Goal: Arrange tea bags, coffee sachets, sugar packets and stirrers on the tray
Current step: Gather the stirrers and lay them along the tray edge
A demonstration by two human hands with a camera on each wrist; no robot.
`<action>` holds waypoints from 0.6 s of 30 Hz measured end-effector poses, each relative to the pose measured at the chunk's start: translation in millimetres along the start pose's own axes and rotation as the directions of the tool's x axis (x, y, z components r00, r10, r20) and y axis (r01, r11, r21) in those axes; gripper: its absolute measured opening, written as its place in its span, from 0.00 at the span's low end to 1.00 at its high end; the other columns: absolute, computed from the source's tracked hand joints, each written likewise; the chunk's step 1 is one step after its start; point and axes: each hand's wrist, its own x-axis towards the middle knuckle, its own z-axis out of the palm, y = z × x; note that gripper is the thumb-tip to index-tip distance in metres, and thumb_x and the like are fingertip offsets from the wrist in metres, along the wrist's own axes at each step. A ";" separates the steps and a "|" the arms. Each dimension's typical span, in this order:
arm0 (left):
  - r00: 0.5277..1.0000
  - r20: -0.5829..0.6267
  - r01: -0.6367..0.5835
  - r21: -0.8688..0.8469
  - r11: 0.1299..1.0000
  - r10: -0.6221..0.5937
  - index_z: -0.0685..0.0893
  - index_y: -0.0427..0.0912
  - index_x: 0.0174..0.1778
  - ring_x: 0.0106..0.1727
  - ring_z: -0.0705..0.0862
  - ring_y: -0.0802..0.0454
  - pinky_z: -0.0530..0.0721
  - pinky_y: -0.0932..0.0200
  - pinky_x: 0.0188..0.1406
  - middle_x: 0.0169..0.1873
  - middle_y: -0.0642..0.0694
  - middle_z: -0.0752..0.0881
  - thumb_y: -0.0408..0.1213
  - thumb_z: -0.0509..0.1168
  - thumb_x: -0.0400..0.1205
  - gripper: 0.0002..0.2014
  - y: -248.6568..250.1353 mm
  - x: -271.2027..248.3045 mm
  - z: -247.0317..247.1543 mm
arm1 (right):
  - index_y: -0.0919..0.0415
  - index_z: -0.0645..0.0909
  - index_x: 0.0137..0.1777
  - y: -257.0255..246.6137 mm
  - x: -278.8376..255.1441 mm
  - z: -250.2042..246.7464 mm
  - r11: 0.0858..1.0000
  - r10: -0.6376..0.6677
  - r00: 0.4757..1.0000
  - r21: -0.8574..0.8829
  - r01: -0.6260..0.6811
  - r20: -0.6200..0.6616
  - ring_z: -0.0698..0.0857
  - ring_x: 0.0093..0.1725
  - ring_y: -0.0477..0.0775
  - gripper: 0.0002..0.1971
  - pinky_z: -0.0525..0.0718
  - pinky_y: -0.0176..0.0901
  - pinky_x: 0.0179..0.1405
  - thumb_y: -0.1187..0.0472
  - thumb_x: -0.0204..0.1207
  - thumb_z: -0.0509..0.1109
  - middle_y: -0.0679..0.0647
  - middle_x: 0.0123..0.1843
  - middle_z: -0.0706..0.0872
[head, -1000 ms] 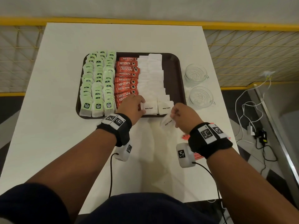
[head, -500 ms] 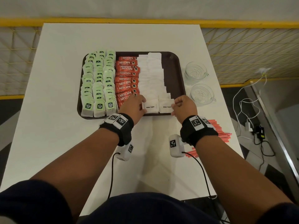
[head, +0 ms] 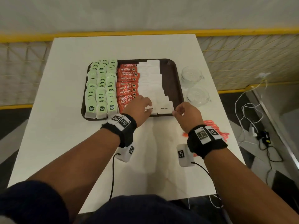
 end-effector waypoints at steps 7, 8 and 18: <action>0.989 0.115 -0.095 -0.003 0.995 0.095 0.85 0.45 0.54 0.50 0.82 0.48 0.81 0.51 0.54 0.53 0.45 0.82 0.40 0.64 0.84 0.07 73.5 -16.0 26.5 | 0.59 0.83 0.55 67.3 -43.1 -64.3 0.981 -0.101 0.988 -0.155 0.119 0.115 0.84 0.51 0.55 0.07 0.77 0.41 0.49 0.61 0.79 0.68 0.53 0.52 0.86; 0.986 0.126 -0.112 -0.004 0.994 0.111 0.85 0.45 0.53 0.51 0.82 0.48 0.81 0.52 0.54 0.53 0.45 0.82 0.40 0.64 0.84 0.07 84.8 -20.0 33.8 | 0.59 0.83 0.55 80.4 -48.3 -74.4 0.979 -0.095 0.988 -0.170 0.114 0.120 0.84 0.51 0.56 0.07 0.77 0.42 0.49 0.61 0.79 0.68 0.53 0.52 0.86; 0.961 0.241 -0.162 0.087 0.983 0.137 0.80 0.46 0.66 0.65 0.78 0.46 0.75 0.51 0.67 0.63 0.46 0.80 0.48 0.71 0.78 0.21 160.1 -39.4 107.9 | 0.52 0.80 0.69 167.7 -76.7 -106.8 0.894 -0.156 0.966 -0.388 0.226 0.204 0.78 0.66 0.58 0.20 0.75 0.50 0.69 0.55 0.77 0.73 0.52 0.66 0.81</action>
